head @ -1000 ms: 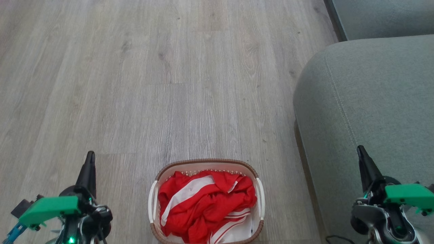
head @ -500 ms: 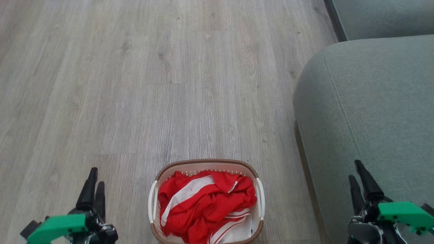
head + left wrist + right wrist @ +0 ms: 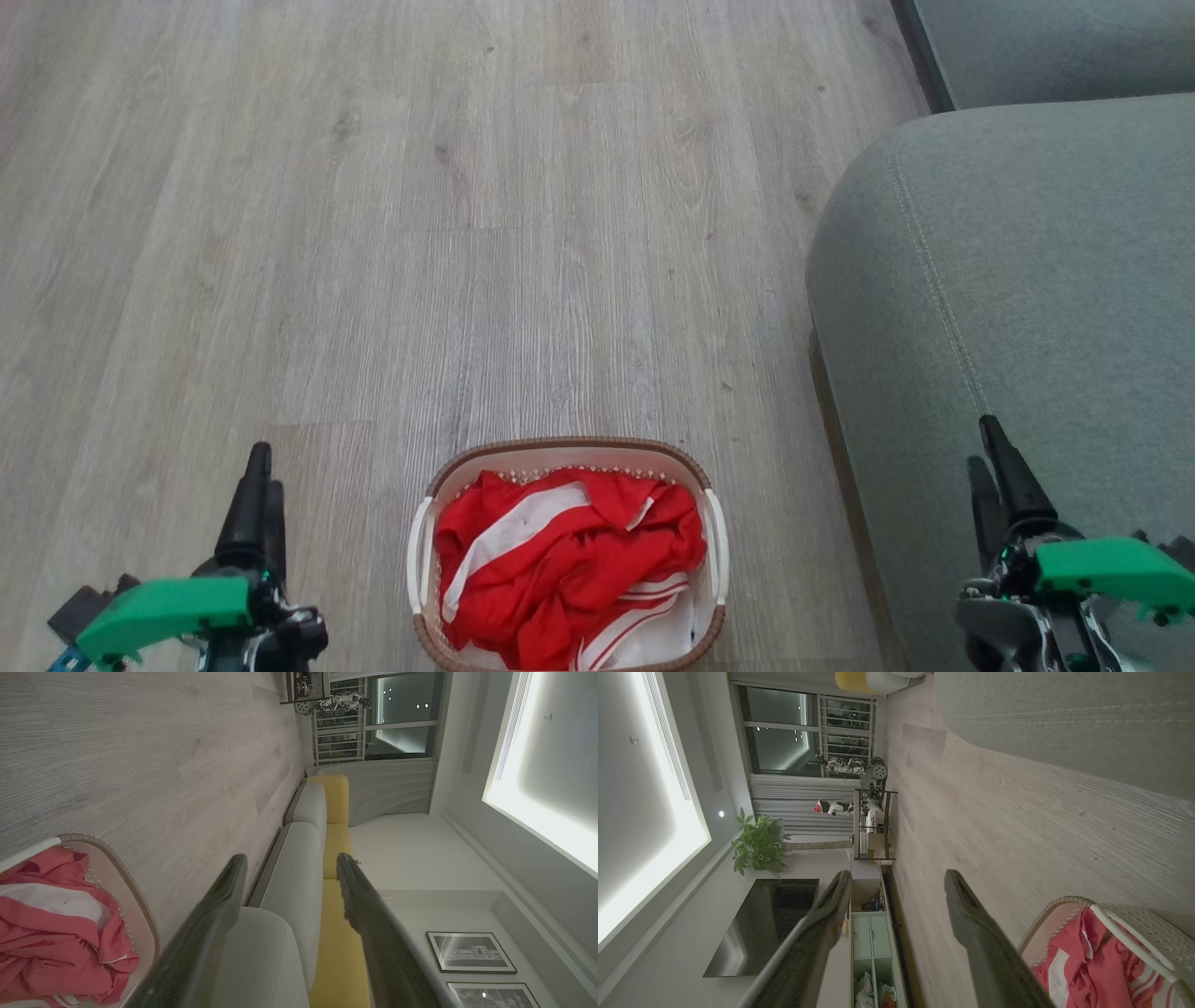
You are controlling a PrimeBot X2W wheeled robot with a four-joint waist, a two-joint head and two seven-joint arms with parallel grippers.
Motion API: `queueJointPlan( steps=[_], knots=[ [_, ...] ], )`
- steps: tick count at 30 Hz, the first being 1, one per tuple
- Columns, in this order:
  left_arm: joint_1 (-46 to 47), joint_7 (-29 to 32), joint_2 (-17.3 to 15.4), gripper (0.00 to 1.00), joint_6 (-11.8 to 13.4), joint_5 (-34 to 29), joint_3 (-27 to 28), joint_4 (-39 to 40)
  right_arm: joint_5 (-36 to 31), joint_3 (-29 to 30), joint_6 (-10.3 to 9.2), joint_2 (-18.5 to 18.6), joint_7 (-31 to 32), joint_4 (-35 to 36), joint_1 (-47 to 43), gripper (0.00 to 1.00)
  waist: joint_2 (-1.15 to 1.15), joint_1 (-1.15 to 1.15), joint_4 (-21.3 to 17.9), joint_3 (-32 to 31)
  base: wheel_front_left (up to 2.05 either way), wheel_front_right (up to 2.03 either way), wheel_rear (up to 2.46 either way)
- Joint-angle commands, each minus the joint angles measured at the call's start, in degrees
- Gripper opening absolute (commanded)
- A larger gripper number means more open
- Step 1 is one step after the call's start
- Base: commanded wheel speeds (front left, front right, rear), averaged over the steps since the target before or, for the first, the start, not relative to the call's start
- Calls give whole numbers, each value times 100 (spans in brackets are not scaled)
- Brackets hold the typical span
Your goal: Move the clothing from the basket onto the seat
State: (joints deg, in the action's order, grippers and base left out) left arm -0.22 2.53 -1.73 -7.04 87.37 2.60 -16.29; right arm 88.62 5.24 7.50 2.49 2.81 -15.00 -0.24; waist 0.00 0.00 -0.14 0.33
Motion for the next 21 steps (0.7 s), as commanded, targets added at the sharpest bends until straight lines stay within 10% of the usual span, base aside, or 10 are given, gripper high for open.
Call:
queueJointPlan(
  steps=[1, 21],
  knots=[
    [283, -63, -59, 100, -10, -136, 26, 269, -110, -40, 0, 133, -62, 277, 250, 100, 0, 0, -1, 2, 0, 0, 0],
    [312, -398, -70, 100, 190, -1977, -242, 703, -1661, -416, 0, 373, -403, 792, 274, 100, 0, 0, -27, 24, 0, 0, 0]
  ],
)
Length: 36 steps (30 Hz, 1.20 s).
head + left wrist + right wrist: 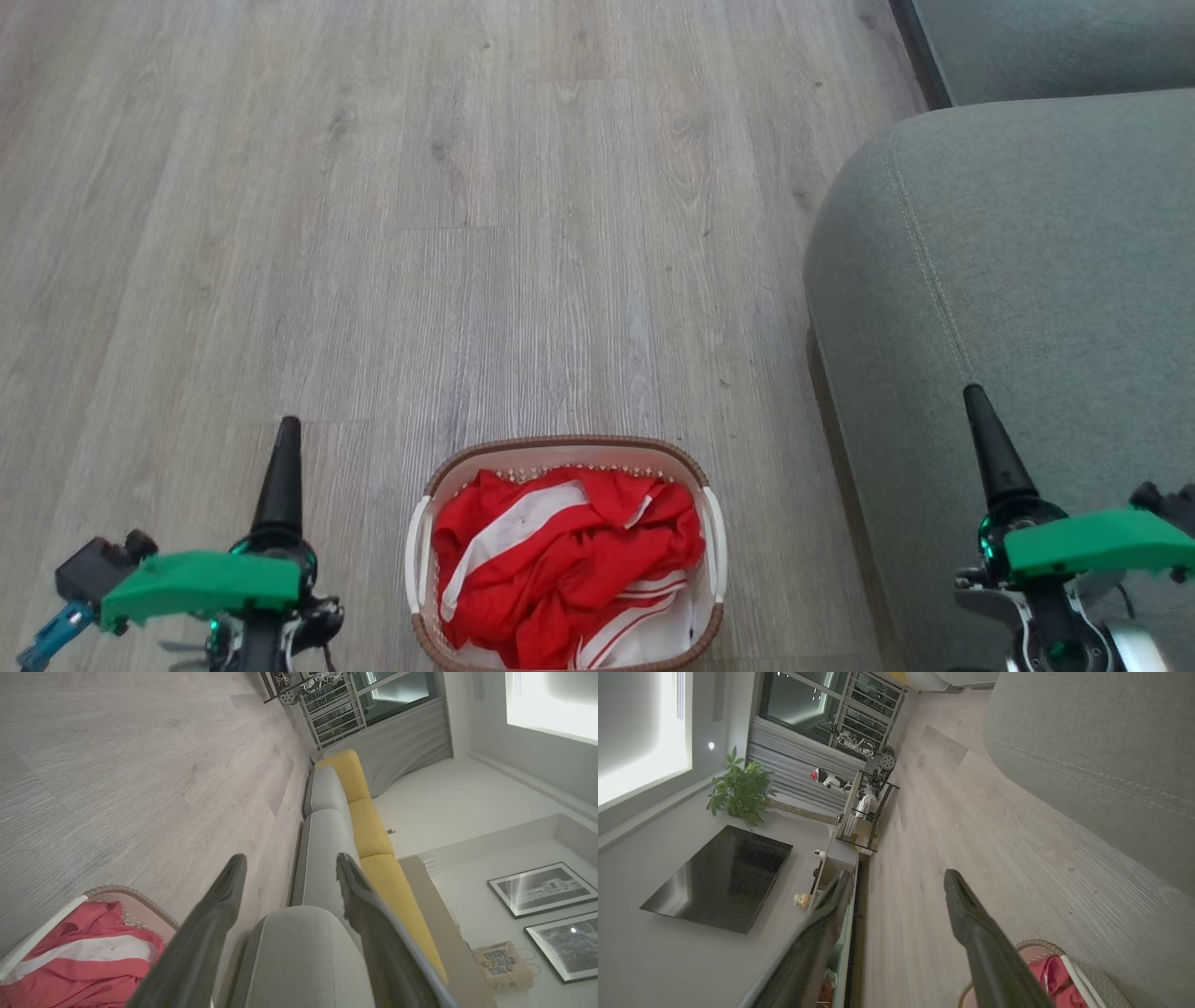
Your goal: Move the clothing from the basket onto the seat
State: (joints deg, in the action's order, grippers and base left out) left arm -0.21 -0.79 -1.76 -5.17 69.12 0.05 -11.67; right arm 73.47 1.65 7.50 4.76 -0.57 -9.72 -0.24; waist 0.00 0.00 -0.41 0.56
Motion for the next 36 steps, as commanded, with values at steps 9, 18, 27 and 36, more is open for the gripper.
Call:
queueJointPlan(
  steps=[9, 18, 27, 36],
  knots=[
    [295, -217, -71, 100, 218, -1207, -167, 341, -1249, -181, 0, 256, -219, 415, 288, 100, 0, 0, -2, 14, 0, 0, 0],
    [301, -351, -76, 100, 368, -1932, -320, 337, -2057, -314, 0, 306, -355, 519, 286, 100, 0, 0, 3, 24, 0, 0, 0],
    [315, -502, -81, 100, 486, -2544, -433, 410, -2650, -418, -1, 359, -509, 574, 282, 100, 0, 0, 3, 24, 0, 0, 0],
    [330, -653, -86, 100, 581, -3158, -544, 550, -3191, -529, -1, 426, -662, 695, 291, 100, 0, 0, 6, 26, 0, 0, 0]
  ],
)
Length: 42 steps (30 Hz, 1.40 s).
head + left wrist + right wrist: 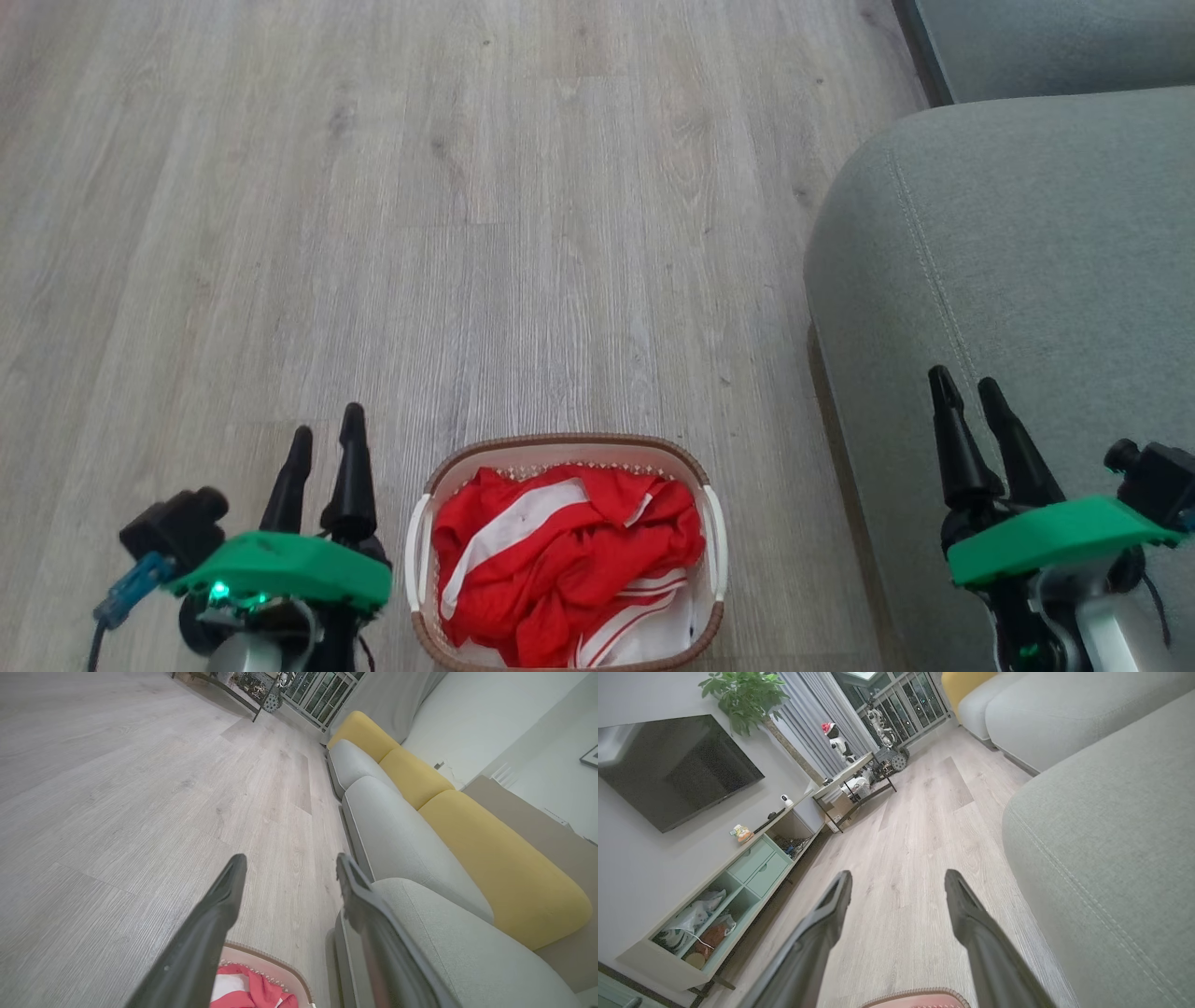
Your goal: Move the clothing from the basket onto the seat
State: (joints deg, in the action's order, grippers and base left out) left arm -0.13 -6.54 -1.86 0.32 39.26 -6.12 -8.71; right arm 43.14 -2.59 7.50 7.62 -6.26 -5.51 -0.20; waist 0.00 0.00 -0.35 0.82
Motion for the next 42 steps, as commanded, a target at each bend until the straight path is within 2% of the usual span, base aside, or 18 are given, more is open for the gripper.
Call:
queueJointPlan(
  steps=[1, 42],
  knots=[
    [324, -94, -76, 100, 43, -239, 62, 268, -219, -117, -1, 148, -110, 288, 287, 100, 0, 0, 2, 1, 0, 0, 0],
    [362, -781, -99, 100, 446, -2994, -373, 758, -2721, -476, -1, 377, -808, 811, 284, 100, 0, 0, -4, 20, 0, 0, 0]
  ],
)
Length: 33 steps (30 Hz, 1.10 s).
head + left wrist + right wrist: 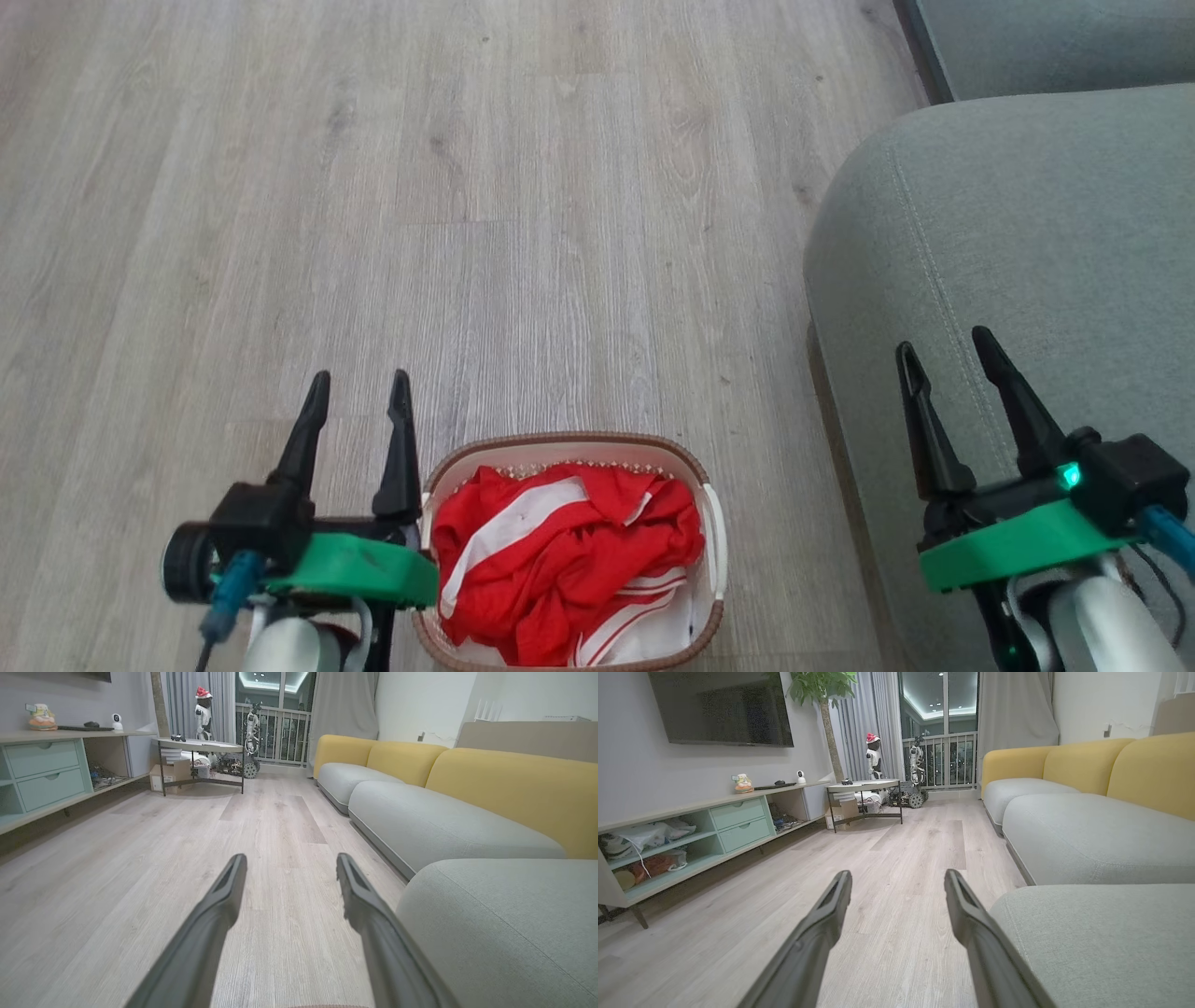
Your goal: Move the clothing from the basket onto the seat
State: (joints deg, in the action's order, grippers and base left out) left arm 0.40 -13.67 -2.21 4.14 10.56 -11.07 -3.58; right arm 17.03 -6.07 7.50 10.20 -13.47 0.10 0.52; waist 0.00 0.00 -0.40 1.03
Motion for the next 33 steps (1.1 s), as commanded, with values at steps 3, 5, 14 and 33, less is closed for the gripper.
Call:
queueJointPlan(
  steps=[3, 5, 14, 33],
  knots=[
    [308, -118, -66, 100, 87, -334, 92, 285, -301, -148, -1, 135, -137, 277, 207, 100, 0, 0, 1, -3, 0, 0, 0],
    [308, -133, -66, 100, 90, -398, 88, 295, -358, -154, -1, 138, -152, 283, 205, 100, 0, 0, 1, -4, 0, 0, 0],
    [310, -133, -66, 100, 69, -394, 109, 280, -343, -132, -1, 127, -152, 258, 197, 100, 0, 0, 6, 1, 0, 0, 0],
    [361, -133, -66, 100, 156, -343, 86, 372, -178, -18, -1, 144, -152, 303, 286, 100, 0, 0, -145, 244, 0, 0, 0]
  ],
)
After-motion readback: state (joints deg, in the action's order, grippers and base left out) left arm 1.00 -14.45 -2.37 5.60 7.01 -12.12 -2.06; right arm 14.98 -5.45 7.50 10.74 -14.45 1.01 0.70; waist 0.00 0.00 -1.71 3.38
